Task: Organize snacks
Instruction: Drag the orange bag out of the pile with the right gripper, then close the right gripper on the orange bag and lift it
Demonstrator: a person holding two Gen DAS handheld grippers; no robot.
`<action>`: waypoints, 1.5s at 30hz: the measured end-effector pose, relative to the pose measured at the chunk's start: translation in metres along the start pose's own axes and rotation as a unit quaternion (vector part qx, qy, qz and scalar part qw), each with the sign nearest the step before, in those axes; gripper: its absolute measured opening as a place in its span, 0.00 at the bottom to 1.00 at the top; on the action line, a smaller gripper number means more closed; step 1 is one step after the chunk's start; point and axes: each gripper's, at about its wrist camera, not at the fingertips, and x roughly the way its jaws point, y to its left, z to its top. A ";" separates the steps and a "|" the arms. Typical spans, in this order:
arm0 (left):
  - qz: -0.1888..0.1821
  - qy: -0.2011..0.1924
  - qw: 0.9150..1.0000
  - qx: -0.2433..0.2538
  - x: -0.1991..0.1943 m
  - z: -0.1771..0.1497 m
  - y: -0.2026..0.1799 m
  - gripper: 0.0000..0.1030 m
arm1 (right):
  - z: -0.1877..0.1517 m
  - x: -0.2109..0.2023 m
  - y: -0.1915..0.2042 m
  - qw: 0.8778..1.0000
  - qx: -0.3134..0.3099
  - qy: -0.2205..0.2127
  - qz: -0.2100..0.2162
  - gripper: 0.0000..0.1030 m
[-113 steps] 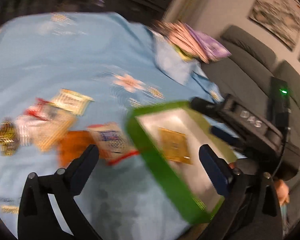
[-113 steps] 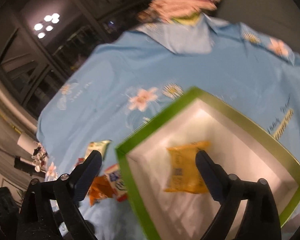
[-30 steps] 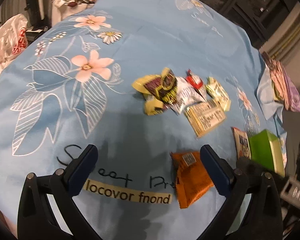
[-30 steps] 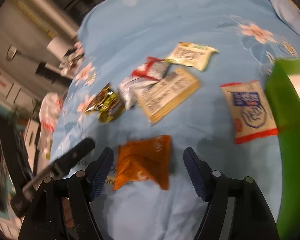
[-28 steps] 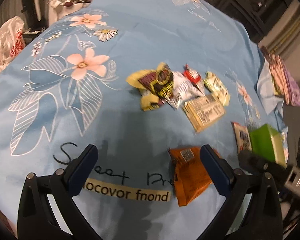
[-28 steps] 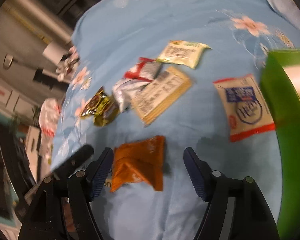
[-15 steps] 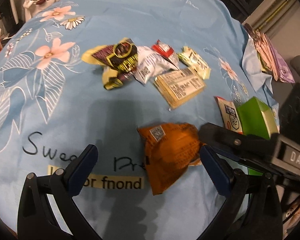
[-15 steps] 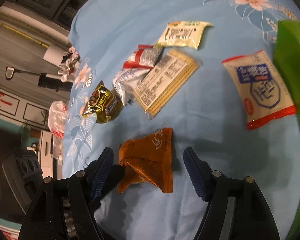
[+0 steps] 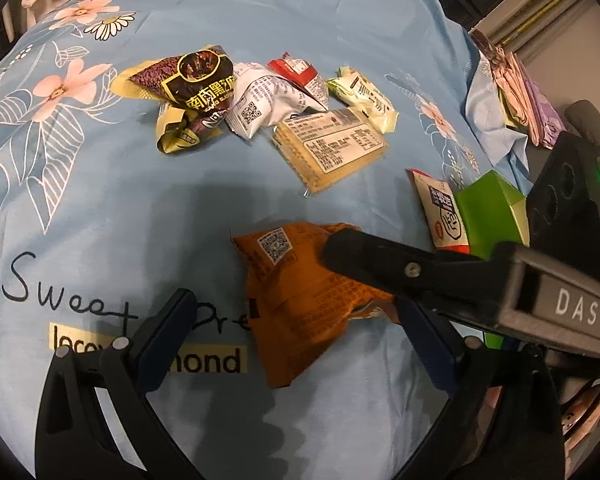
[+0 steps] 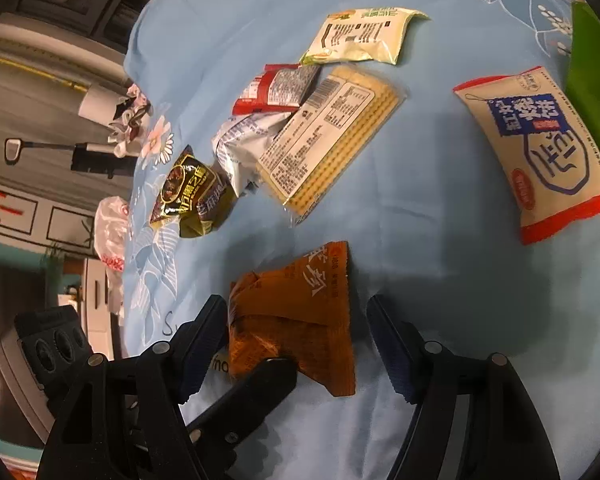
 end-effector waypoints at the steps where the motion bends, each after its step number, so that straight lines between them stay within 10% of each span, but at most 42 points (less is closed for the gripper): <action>1: -0.002 0.000 1.000 -0.001 0.000 0.000 0.000 0.95 | 0.000 0.001 0.000 1.000 -0.001 0.001 -0.001 0.71; 45: -0.038 -0.075 0.994 0.070 -0.022 -0.004 -0.028 0.78 | -0.005 -0.018 0.021 0.996 -0.058 -0.061 0.011 0.67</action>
